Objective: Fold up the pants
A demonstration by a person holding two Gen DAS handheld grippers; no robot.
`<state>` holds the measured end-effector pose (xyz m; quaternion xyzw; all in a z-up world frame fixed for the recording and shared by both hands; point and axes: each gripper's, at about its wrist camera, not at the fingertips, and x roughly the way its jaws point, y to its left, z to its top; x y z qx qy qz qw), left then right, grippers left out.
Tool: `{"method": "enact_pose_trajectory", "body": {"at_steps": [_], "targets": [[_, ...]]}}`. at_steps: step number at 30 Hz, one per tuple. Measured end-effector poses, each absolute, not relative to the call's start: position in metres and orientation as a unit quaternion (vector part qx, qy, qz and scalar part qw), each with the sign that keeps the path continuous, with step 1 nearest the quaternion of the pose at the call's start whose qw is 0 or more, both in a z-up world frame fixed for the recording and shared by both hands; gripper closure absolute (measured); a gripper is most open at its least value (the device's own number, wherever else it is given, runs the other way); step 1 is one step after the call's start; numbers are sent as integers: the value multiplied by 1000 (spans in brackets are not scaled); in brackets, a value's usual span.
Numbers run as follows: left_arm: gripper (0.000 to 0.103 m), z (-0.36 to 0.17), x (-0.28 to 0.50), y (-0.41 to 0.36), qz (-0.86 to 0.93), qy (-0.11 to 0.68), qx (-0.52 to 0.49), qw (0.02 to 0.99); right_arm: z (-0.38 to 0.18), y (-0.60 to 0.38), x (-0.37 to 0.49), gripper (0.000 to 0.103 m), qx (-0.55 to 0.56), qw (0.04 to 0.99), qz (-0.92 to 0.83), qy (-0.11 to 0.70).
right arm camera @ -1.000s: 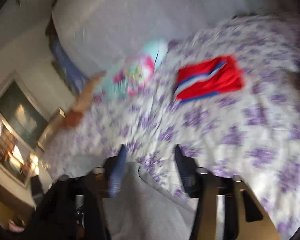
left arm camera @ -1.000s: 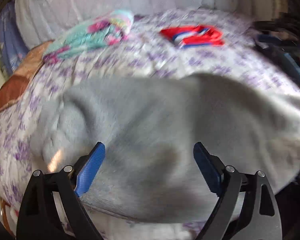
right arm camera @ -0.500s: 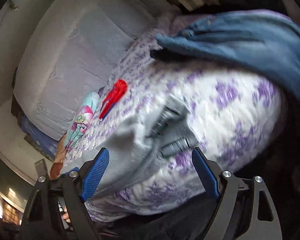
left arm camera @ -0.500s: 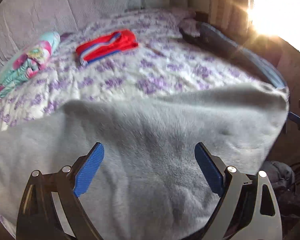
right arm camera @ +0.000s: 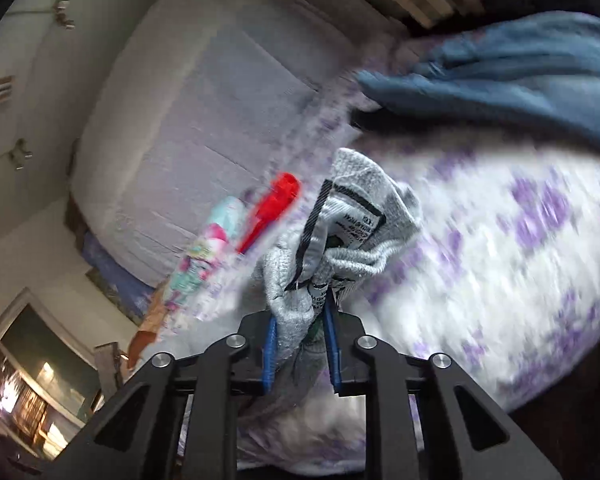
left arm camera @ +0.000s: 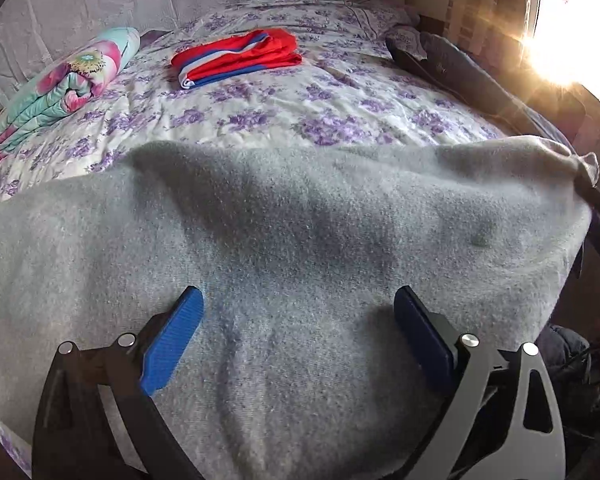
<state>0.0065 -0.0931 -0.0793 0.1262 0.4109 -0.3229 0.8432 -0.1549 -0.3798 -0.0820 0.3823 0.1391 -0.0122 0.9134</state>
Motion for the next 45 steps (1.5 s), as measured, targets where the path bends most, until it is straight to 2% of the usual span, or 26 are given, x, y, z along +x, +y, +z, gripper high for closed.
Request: {"method": "enact_pose_trajectory", "body": {"at_steps": [3, 4, 5, 7, 8, 9, 10, 11, 12, 15, 18, 22, 26, 27, 28, 29, 30, 32, 34, 38, 39, 40, 42, 45], "targets": [[9, -56, 0, -88, -337, 375, 107, 857, -47, -354, -168, 85, 248, 966, 10, 70], [9, -52, -2, -88, -335, 363, 108, 863, -51, -354, -166, 85, 229, 971, 1, 73], [8, -53, -1, -90, -330, 360, 112, 865, -61, -361, -160, 85, 247, 965, -8, 90], [8, -73, 9, -97, -319, 387, 121, 856, -109, -399, -142, 76, 369, 914, -21, 166], [7, -86, 16, -99, -311, 406, 121, 851, -131, -413, -139, 68, 425, 885, -22, 190], [7, -95, 21, -97, -312, 418, 112, 846, -137, -417, -145, 57, 451, 876, -4, 168], [7, -96, 18, -95, -312, 413, 111, 849, -130, -412, -151, 48, 439, 883, -8, 168], [7, -93, 15, -95, -310, 405, 120, 852, -124, -409, -154, 24, 428, 888, -15, 168], [7, -91, 14, -93, -308, 402, 124, 853, -118, -407, -158, 11, 427, 891, -16, 156], [7, -79, 18, -73, -278, 392, 126, 868, -117, -419, -160, 10, 461, 877, -19, 133], [7, -57, 34, -21, -236, 393, 77, 885, -127, -434, -150, 9, 511, 849, -20, 134], [7, -18, 43, 78, -120, 356, 27, 926, -119, -422, -142, 9, 503, 852, -7, 144], [9, -22, 63, 139, -53, 373, -13, 926, -115, -404, -128, 9, 476, 863, -9, 168], [11, -30, 68, 141, -51, 383, -16, 922, -115, -399, -126, 9, 455, 874, -27, 170], [21, -41, 75, 141, -42, 396, -19, 917, -110, -393, -123, 10, 438, 881, -38, 174], [31, -61, 90, 138, -33, 421, -23, 906, -106, -386, -118, 43, 410, 891, -46, 190], [41, -75, 97, 137, -28, 437, -32, 898, -104, -380, -114, 82, 390, 898, -36, 200], [40, -92, 99, 144, -15, 437, -81, 896, -95, -380, -104, 83, 385, 901, -9, 200], [45, -83, 93, 135, 2, 419, -81, 904, -62, -375, -108, 83, 313, 937, 3, 159], [45, -65, 75, 111, -10, 388, -77, 918, 0, -398, -121, 84, 256, 963, -2, 85], [42, -62, 70, 104, -16, 381, -80, 921, 8, -409, -126, 84, 246, 967, -12, 67], [31, -63, 67, 96, -27, 381, -82, 921, 11, -427, -130, 83, 247, 967, -17, 60], [28, -76, 69, 77, -27, 391, -59, 918, -11, -466, -124, 82, 301, 949, -1, 96], [28, -83, 66, 73, -24, 390, -41, 920, -85, -492, -102, 81, 358, 910, -52, 204]]}}
